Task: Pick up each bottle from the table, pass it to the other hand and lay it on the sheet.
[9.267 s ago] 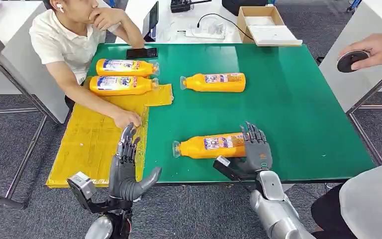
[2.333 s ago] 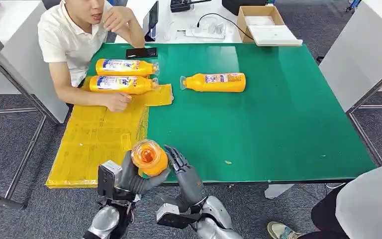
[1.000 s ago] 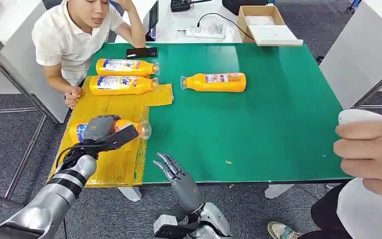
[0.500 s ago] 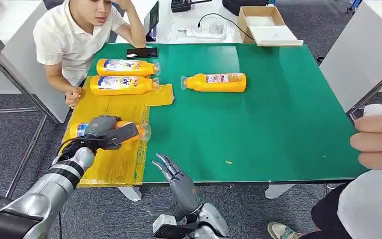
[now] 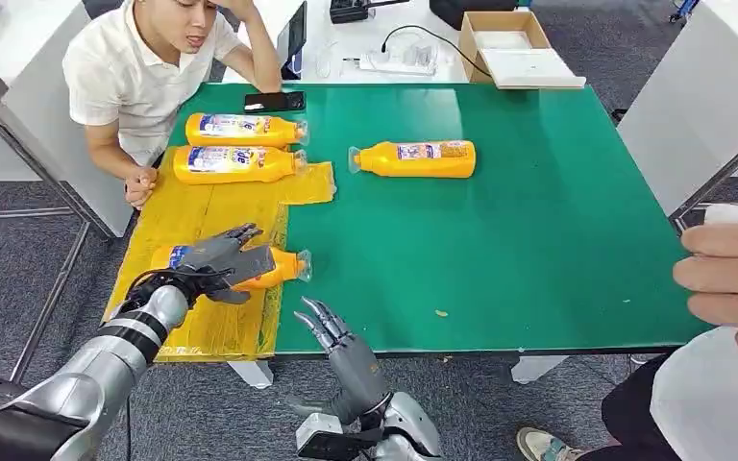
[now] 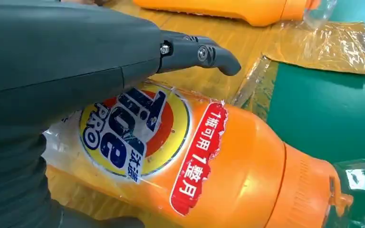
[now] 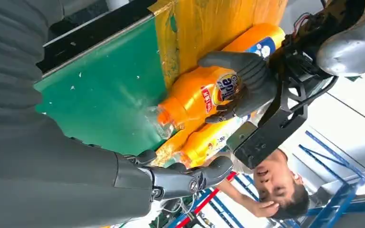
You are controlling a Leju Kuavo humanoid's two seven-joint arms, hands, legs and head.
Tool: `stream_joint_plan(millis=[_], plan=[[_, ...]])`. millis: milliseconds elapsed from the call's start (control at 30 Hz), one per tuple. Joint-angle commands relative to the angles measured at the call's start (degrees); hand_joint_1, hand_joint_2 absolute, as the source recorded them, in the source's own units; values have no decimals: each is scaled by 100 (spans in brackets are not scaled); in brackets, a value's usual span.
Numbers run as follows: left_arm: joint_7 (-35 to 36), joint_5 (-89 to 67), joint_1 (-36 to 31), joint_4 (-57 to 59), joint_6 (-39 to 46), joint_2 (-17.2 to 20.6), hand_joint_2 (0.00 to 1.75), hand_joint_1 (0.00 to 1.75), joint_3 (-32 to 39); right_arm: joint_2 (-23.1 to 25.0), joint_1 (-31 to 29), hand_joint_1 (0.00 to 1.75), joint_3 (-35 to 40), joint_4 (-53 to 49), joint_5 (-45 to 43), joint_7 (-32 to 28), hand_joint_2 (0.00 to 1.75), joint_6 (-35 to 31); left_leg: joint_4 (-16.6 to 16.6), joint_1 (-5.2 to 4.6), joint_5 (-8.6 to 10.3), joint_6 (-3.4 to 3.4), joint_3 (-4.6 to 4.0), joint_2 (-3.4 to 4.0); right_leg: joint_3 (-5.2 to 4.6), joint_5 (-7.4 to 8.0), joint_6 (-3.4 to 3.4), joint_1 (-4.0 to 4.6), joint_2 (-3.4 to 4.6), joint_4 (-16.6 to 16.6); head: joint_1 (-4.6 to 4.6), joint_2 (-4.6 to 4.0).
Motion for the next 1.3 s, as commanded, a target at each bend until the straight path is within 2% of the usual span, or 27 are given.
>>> stream_joint_plan(millis=[33,233,400,467,633,1067,1300], plan=[[124,57,-190,552,-81,5,175,0,-304,33,-243,0,-64,473,-58,-63,175,-24,-3,2,-2,-5,12,5,11,-2,-6,3,-1,-3,0,0],[-46,223,-87,451,3,-6,175,0,-234,24,-249,0,-65,494,-72,-73,175,-52,-7,8,-9,-13,33,8,33,-8,-14,10,-4,-8,0,0],[-1074,1558,413,-296,-314,-87,175,0,538,31,-260,0,-16,559,-130,-180,175,-58,-8,1,-4,-5,20,13,17,-2,-6,2,6,-6,0,0],[-1283,2011,739,-883,-351,-85,175,0,702,35,-253,0,3,568,-166,-210,175,-69,-8,4,-9,-8,28,16,25,-5,-9,6,7,-8,0,0],[-1281,2965,1133,-1839,-443,-155,175,0,860,-17,-219,0,44,515,-169,-198,175,-69,-1,7,-13,-9,25,12,25,-9,-10,9,1,-5,0,0],[-1416,4091,1355,-2426,-534,-312,175,0,1153,-55,-188,0,60,485,-140,-150,175,-48,-2,4,-3,-5,7,3,7,-3,-6,5,-4,-4,0,0],[-1572,4765,1892,-3265,-600,-431,175,0,1311,-119,26,0,-257,-68,-752,-442,175,335,-5,5,-11,-8,25,6,25,-10,-9,7,-3,-8,0,0]])
